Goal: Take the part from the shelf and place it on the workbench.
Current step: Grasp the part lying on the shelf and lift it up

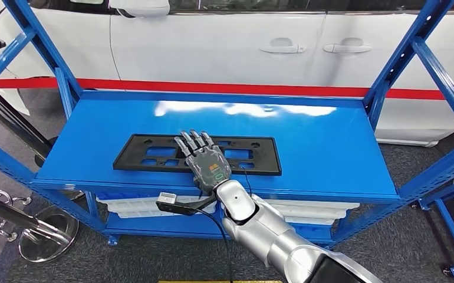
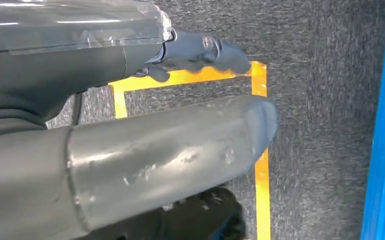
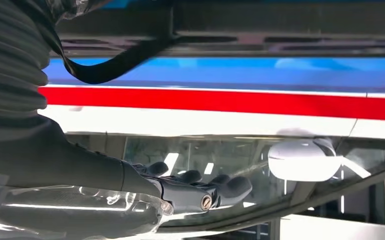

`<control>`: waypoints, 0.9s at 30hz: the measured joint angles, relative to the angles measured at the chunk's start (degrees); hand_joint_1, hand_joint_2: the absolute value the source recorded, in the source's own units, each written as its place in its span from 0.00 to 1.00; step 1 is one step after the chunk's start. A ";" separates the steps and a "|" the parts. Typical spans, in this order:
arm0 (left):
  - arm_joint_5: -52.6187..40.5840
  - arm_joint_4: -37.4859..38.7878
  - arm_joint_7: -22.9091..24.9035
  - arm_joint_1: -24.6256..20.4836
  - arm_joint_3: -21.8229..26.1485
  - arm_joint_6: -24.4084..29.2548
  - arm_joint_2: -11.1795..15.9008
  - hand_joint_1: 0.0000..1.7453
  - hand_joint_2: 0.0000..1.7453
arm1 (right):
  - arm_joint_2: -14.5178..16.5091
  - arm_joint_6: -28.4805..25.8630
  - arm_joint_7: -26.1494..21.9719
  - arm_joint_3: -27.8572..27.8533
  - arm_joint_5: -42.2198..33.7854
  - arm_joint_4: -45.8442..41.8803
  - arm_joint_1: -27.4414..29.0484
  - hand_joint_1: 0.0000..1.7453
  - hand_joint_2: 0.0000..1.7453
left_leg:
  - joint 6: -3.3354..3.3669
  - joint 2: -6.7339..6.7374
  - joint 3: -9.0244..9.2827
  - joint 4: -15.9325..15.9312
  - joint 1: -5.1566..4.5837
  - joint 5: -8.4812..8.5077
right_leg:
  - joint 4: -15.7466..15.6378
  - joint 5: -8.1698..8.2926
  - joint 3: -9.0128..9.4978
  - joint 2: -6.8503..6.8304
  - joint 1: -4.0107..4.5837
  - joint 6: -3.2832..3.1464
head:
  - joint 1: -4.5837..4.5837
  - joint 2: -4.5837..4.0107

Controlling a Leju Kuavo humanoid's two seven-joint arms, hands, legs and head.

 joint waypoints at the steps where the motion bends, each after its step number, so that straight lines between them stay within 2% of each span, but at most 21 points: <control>1: -0.02 0.00 0.02 -0.02 0.00 0.00 0.08 0.00 0.00 | 0.16 -0.06 0.02 -0.01 0.05 0.43 -0.03 0.00 1.00 | -0.21 0.01 -1.26 2.53 0.06 -0.68 | 0.31 -0.14 -0.17 -0.02 0.03 0.04 | 0.00 0.00; 2: -0.04 0.00 0.03 -0.03 0.00 0.00 0.16 0.00 0.00 | 0.26 -0.07 0.05 -0.01 0.13 0.81 -0.05 0.00 1.00 | -0.36 0.02 -1.57 3.06 0.11 -0.23 | 0.69 -0.34 -0.33 -0.02 0.04 0.12 | 0.01 0.00; 3: -0.12 0.00 0.04 -0.06 0.00 0.00 0.26 0.00 0.00 | 0.39 -0.08 0.20 0.00 0.31 1.18 -0.10 0.00 1.00 | -0.46 0.05 -0.69 1.24 0.18 1.28 | 1.13 -0.59 -0.44 0.00 0.02 0.25 | 0.00 0.00; 4: -0.27 0.00 0.07 -0.13 -0.01 0.00 0.36 0.00 0.00 | 0.57 -0.08 0.46 0.01 0.62 1.53 -0.22 0.00 1.00 | -0.50 0.09 1.13 -2.45 0.26 3.36 | 1.64 -0.92 -0.50 0.03 0.00 0.44 | 0.00 0.00; 6: -0.58 0.00 0.16 -0.45 -0.02 -0.03 0.54 0.00 0.00 | 1.00 -0.06 1.11 0.01 1.39 2.34 -0.68 0.00 1.00 | -0.15 0.09 4.53 -9.07 0.17 5.73 | 2.48 -1.49 -0.70 0.08 0.14 0.95 | 0.01 0.00; 7: -0.71 0.00 0.23 -0.61 -0.04 -0.07 0.60 0.00 0.00 | 1.19 -0.05 1.40 0.01 1.75 2.77 -0.94 0.00 1.00 | 0.16 0.04 5.37 -10.79 0.06 6.06 | 2.70 -1.62 -0.80 0.09 0.22 1.23 | 0.02 0.00; 9: -0.93 0.00 0.38 -0.80 -0.07 -0.13 0.68 0.00 0.00 | 1.58 -0.03 1.76 0.01 2.27 3.65 -1.35 0.00 1.00 | 0.84 -0.08 5.51 -11.30 -0.11 6.08 | 2.71 -1.54 -0.94 0.11 0.27 1.67 | 0.02 0.01; 11: -1.14 0.00 0.55 -0.89 -0.09 -0.22 0.73 0.00 0.00 | 1.92 0.04 2.07 0.02 2.88 4.62 -1.75 0.00 1.00 | 1.49 -0.03 5.51 -11.55 0.12 6.34 | 3.26 -2.05 -1.19 0.19 0.21 2.22 | 0.02 0.01; 13: -1.34 0.00 0.67 -1.15 -0.10 -0.33 0.73 0.00 0.00 | 2.13 0.25 2.57 0.06 3.62 5.78 -2.36 0.00 1.00 | 2.11 0.02 5.47 -11.76 0.36 6.55 | 7.46 -4.76 -3.06 0.34 -0.03 2.93 | 0.02 0.01; 15: -1.60 0.00 0.74 -1.38 -0.12 -0.43 0.76 0.00 0.00 | 2.19 0.63 3.20 0.10 4.15 7.13 -2.79 0.00 1.00 | 2.30 0.01 5.34 -11.75 0.35 6.59 | 15.23 -8.44 -6.74 0.40 -0.46 3.45 | 0.02 0.00; 16: -1.69 0.00 0.78 -1.42 -0.13 -0.46 0.78 0.00 0.00 | 2.19 0.83 3.50 0.11 4.28 7.82 -2.86 0.00 1.00 | 2.30 0.00 5.31 -11.74 0.35 6.59 | 18.33 -9.37 -8.31 0.39 -0.67 3.60 | 0.03 0.00; 17: -1.74 0.00 0.81 -1.43 -0.13 -0.49 0.80 0.00 0.00 | 2.19 0.97 3.74 0.11 4.34 8.45 -2.91 0.00 1.00 | 2.29 -0.02 5.31 -11.73 0.35 6.59 | 19.51 -9.14 -9.05 0.39 -0.84 3.67 | 0.03 0.00; 18: -1.75 0.00 0.84 -1.45 -0.13 -0.50 0.82 0.00 0.00 | 2.19 1.04 3.90 0.12 4.36 8.95 -2.99 0.00 1.00 | 2.26 -0.06 5.37 -11.72 0.35 6.57 | 18.23 -7.73 -8.60 0.39 -0.95 3.62 | 0.03 0.00; 20: -1.79 0.00 0.86 -1.56 -0.14 -0.53 0.82 0.00 0.00 | 2.22 1.05 3.99 0.12 4.37 9.61 -3.36 0.00 1.00 | 2.12 -0.12 5.58 -11.73 0.36 6.49 | 10.60 -3.37 -5.19 0.43 -0.98 3.19 | 0.03 0.01; 21: -1.81 0.00 0.86 -1.67 -0.14 -0.55 0.82 0.00 0.00 | 2.25 1.05 3.99 0.12 4.38 9.86 -3.63 0.00 1.00 | 1.93 -0.14 5.62 -11.74 0.31 6.46 | 6.80 -1.86 -3.44 0.44 -0.84 2.91 | 0.03 0.01; 22: -1.82 0.00 0.86 -1.77 -0.15 -0.56 0.82 0.00 0.00 | 2.29 1.05 3.99 0.12 4.38 10.07 -3.86 0.00 1.00 | 1.67 -0.15 5.59 -11.76 0.26 6.46 | 4.29 -1.10 -2.33 0.47 -0.69 2.67 | 0.03 0.01; 23: -1.83 0.00 0.87 -1.84 -0.15 -0.56 0.82 0.00 0.00 | 2.32 1.06 3.99 0.12 4.38 10.30 -4.02 0.00 1.00 | 1.35 -0.16 5.54 -11.83 0.23 6.48 | 3.11 -1.00 -1.87 0.51 -0.52 2.50 | 0.03 0.00; 25: -1.83 0.00 0.88 -1.91 -0.15 -0.57 0.83 0.00 0.00 | 2.36 1.06 3.99 0.12 4.38 10.69 -4.15 0.00 1.00 | 0.55 -0.17 5.58 -12.18 0.22 6.64 | 2.65 -0.92 -1.82 0.57 -0.38 2.14 | 0.02 0.01; 27: -1.85 0.00 0.88 -1.95 -0.15 -0.58 0.85 0.00 0.00 | 2.54 1.05 3.99 0.12 4.39 11.01 -4.25 0.00 1.00 | -0.04 -0.11 5.25 -11.29 0.30 5.79 | 1.82 -0.50 -1.43 0.53 -0.57 1.42 | 0.02 0.01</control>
